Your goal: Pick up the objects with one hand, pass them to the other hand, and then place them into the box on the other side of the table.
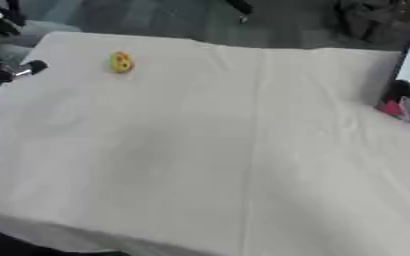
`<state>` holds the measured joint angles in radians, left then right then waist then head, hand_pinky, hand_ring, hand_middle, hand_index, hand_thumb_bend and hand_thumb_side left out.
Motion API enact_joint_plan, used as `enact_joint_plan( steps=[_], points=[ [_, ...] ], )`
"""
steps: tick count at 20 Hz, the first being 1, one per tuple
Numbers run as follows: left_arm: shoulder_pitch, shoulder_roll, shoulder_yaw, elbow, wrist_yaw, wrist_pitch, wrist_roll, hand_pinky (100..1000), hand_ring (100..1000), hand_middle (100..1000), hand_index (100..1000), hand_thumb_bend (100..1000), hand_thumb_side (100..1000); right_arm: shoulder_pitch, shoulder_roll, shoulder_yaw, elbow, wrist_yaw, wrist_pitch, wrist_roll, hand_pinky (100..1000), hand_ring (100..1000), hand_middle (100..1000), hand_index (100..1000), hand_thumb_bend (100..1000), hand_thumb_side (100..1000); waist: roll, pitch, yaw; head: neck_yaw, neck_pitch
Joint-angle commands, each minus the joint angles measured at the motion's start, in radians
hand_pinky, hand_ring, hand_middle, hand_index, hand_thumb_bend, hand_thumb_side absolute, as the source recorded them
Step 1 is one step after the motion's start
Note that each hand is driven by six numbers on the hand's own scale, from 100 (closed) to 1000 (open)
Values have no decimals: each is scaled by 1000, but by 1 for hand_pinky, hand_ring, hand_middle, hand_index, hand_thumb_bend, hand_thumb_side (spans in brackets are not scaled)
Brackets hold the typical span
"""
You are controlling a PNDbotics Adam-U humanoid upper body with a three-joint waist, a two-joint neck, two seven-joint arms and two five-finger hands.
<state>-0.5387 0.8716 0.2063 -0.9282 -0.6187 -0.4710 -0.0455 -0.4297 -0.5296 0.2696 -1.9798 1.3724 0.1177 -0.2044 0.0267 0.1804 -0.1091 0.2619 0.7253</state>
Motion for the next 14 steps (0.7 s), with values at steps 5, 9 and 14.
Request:
enact_joint_plan(
  steps=[5, 9, 14],
  points=[
    [-67, 98, 3, 296, -188, 50, 205, 710, 708, 747, 841, 688, 571, -51, 10, 7, -20, -28, -4, -31, 769, 797, 1000, 883, 444, 499, 37, 53, -120, 94, -103],
    [-73, 107, 7, 356, -132, 66, 273, 707, 699, 742, 833, 667, 603, -68, 21, 11, -20, -35, 6, -50, 756, 791, 1000, 881, 458, 493, 61, 95, -174, 159, -170],
    [-79, 100, 6, 360, -63, 88, 346, 698, 683, 727, 819, 489, 531, -78, 33, 12, -20, -32, 22, -69, 742, 785, 1000, 879, 471, 492, 86, 130, -208, 207, -259]
  ],
)
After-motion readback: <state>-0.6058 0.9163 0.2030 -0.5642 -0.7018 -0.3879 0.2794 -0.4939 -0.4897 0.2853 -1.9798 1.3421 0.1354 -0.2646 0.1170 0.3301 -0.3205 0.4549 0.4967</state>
